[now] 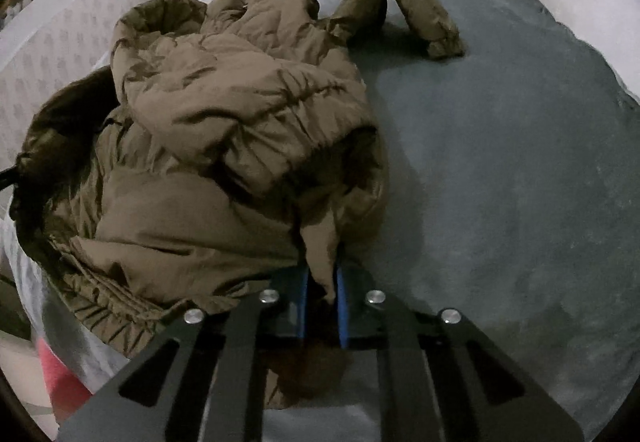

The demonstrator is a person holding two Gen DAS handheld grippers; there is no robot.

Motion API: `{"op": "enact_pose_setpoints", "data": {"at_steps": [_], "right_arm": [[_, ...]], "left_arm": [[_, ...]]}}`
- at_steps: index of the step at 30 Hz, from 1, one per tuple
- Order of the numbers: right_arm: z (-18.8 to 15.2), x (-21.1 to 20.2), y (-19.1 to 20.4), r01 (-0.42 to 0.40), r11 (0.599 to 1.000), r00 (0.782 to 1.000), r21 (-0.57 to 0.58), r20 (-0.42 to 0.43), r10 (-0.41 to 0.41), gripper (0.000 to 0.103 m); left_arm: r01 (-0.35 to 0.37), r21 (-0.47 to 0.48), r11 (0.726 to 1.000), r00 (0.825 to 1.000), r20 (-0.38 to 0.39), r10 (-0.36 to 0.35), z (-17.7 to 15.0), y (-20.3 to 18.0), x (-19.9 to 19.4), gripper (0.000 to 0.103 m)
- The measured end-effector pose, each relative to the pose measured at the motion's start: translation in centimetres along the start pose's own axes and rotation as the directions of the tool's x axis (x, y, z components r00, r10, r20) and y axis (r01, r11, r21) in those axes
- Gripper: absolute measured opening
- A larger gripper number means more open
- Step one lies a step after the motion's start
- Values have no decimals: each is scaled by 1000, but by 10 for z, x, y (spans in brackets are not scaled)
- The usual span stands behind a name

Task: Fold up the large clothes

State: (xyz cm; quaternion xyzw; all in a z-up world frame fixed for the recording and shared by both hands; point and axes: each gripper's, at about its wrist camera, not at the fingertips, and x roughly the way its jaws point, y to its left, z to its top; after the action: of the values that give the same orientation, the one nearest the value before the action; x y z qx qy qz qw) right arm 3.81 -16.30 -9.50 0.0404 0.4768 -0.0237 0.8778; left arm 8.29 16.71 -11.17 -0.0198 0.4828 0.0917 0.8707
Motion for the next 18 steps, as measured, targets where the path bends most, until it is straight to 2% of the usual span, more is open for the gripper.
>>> {"op": "enact_pose_setpoints", "data": {"at_steps": [4,7,9,10,11,12,13,14,15,18], "right_arm": [[-2,-1,-3,-10,1000,1000,2,-5,10,11],[-4,-1,-5,-23,1000,1000,13,-5,23,14],[-2,-2,-8,-40,999,999,32,6,39,18],[-1,-4,-12,-56,997,998,55,16,55,20],[0,-6,-16,-77,994,997,80,27,75,29],[2,-7,-20,-100,990,995,102,38,97,44],[3,-7,-22,-117,986,993,115,46,112,50],[6,-6,-26,-133,982,991,131,49,128,53],[8,-5,-26,-137,981,990,135,47,131,53],[14,8,-27,-161,975,987,152,28,158,53]], "left_arm": [[11,-91,996,999,-51,-15,-13,50,20,12],[29,-91,995,997,-72,-35,-23,56,31,13],[25,-80,996,998,-63,-30,-24,51,28,17],[24,-83,996,998,-54,-28,-21,47,24,22],[20,-86,996,999,-43,-24,-20,46,18,28],[20,-90,996,1000,-22,-22,-18,54,7,45],[19,-91,996,1000,-3,-20,-17,57,0,64],[14,-90,996,1000,26,-12,-7,51,-6,71],[11,-82,997,999,44,-7,-2,49,-9,78],[13,-55,998,1000,28,-11,13,44,-3,78]]}}
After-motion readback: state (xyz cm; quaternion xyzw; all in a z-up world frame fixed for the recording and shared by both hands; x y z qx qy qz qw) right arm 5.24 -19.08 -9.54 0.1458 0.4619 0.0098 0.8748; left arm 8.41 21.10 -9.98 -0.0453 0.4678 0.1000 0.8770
